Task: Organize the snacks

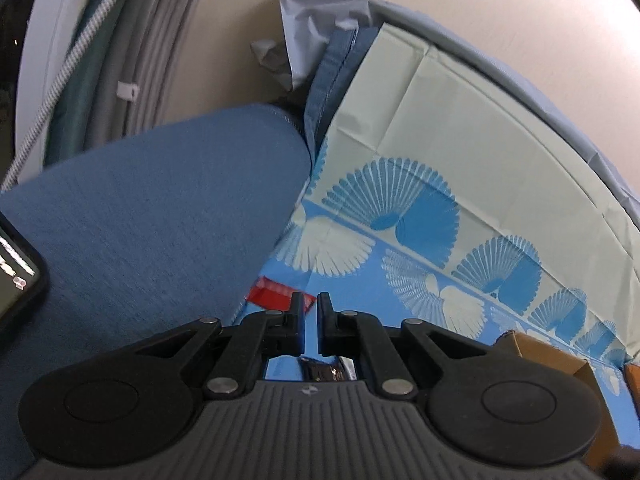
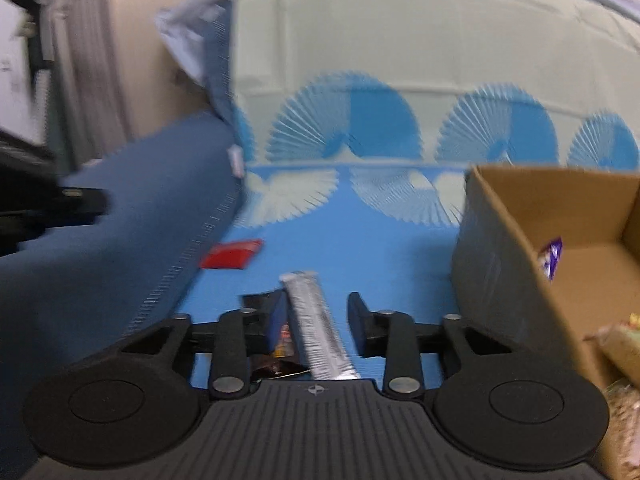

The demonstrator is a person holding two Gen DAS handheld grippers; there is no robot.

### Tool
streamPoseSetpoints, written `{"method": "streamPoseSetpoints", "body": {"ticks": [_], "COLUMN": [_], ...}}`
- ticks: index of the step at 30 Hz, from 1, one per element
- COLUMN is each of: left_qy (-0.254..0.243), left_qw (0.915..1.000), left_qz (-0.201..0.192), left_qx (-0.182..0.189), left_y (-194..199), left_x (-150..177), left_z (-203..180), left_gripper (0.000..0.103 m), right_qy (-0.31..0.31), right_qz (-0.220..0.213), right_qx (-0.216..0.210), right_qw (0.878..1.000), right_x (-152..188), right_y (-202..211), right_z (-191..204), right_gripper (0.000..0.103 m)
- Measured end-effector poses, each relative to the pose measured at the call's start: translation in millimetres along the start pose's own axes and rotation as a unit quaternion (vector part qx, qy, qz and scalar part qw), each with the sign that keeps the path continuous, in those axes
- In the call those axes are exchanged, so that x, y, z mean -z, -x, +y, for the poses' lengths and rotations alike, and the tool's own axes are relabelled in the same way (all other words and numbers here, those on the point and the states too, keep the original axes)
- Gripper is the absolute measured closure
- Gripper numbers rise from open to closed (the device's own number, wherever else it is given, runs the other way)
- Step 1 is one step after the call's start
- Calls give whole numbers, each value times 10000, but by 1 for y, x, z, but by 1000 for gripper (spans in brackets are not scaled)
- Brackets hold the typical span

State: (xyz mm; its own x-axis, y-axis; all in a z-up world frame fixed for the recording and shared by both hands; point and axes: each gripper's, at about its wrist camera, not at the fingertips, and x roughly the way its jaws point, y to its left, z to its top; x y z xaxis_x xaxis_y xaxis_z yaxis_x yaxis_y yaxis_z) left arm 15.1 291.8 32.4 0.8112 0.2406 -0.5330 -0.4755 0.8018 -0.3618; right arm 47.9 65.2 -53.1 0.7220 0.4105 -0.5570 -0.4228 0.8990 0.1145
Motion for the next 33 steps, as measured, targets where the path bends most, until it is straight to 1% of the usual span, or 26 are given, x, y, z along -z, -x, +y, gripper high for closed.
{"method": "streamPoseSetpoints", "body": {"ticks": [1,2,5,6,9,11,13,15,16,17,19,22,23,24,26,28,29,31,32,33], "left_qy": [11,16,86,88,33,-136,-409,-814,-1072,-1284,-1783,-2352,-2531,-2691,-2990,-3294,-3373,-3429,-3509,-3583], "left_qw": [10000,9999,9996,9995,9994,9990,9979,9949,9919,9889,9798,9659,9612,9568,9478,9356,9317,9287,9254,9221], "left_qz": [68,138,281,297,357,426,481,529,558,560,589,619,602,580,563,574,609,672,659,665], "left_qx": [18,21,42,26,11,-16,-105,-266,-388,-490,-689,-885,-917,-939,-956,-1130,-1199,-1239,-1274,-1301], "left_y": [-5,-10,-27,-32,-52,-68,-84,-101,-113,-122,-141,-165,-171,-176,-186,-198,-203,-210,-211,-212], "left_x": [1,2,1,0,-3,-4,-3,0,3,6,16,31,35,40,47,54,57,60,60,60], "left_z": [0,-1,-1,-1,-4,-8,-14,-19,-23,-25,-31,-38,-40,-42,-49,-54,-56,-55,-56,-57], "left_gripper": [97,97,97,97,97,97,96,94,93,92,89,72,62,60,58,58,58,59,64,83], "right_qy": [-85,-150,-133,-106,-94,-79,189,403,475,522,598,568,559,579,598,581,572,537,532,529], "right_qz": [93,216,503,608,958,1015,1018,1007,983,954,905,838,811,790,764,761,762,774,785,797], "right_qx": [55,85,135,138,123,141,158,129,133,126,104,139,178,228,323,356,375,379,380,375], "right_qw": [9999,9996,9986,9980,9953,9947,9945,9940,9939,9940,9940,9948,9950,9949,9948,9948,9947,9948,9948,9947], "right_x": [1,2,7,10,20,24,25,27,28,29,29,29,29,30,32,33,33,33,32,32], "right_y": [-9,-20,-48,-56,-76,-79,-79,-79,-77,-75,-72,-66,-64,-62,-59,-57,-56,-55,-56,-56], "right_z": [-3,-5,-6,-5,-9,-10,-5,-1,0,0,1,1,1,1,1,0,0,-2,-2,-2], "right_gripper": [58,56,49,44,44,44,43,49,57,61,70,74,74,75,75,75,75,75,75,75]}}
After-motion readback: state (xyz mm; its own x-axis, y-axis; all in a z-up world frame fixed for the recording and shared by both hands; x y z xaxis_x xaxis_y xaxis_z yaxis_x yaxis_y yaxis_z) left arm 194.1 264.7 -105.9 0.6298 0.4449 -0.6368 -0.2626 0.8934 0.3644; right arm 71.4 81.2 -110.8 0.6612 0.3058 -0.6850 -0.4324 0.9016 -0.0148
